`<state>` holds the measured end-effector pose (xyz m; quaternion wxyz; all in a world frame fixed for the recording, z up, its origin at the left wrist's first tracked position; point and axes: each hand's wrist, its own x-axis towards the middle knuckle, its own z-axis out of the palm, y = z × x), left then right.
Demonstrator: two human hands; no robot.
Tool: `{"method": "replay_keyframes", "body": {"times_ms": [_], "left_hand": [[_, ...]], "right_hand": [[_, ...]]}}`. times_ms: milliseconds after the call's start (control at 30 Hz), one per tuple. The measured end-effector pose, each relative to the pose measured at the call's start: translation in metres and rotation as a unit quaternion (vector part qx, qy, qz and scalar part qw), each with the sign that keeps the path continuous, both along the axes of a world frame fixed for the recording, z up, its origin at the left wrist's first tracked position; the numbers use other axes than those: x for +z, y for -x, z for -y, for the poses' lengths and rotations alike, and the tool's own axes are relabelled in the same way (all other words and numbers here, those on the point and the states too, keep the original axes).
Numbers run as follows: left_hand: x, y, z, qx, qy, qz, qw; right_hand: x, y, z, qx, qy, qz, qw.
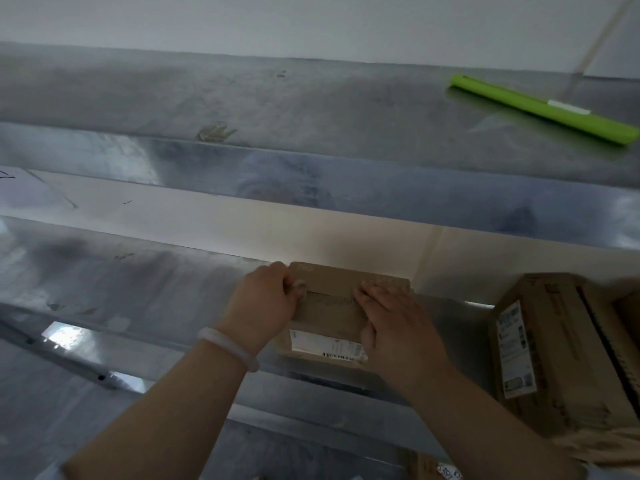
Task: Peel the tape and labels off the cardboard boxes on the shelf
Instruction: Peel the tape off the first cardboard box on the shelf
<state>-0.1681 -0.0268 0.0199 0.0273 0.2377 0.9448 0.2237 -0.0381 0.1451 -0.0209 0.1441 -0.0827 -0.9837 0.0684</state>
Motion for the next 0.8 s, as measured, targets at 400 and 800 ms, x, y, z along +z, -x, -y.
{"method": "replay_keyframes", "body": {"times_ms": [400, 800], "left_hand": [[-0.023, 0.010, 0.025, 0.127, -0.248, 0.021, 0.960], [-0.021, 0.013, 0.033, 0.136, -0.456, 0.403, 0.782]], "right_hand": [[-0.002, 0.000, 0.000, 0.003, 0.005, -0.010, 1.000], [-0.001, -0.002, 0.001, -0.002, -0.007, -0.032, 0.999]]}}
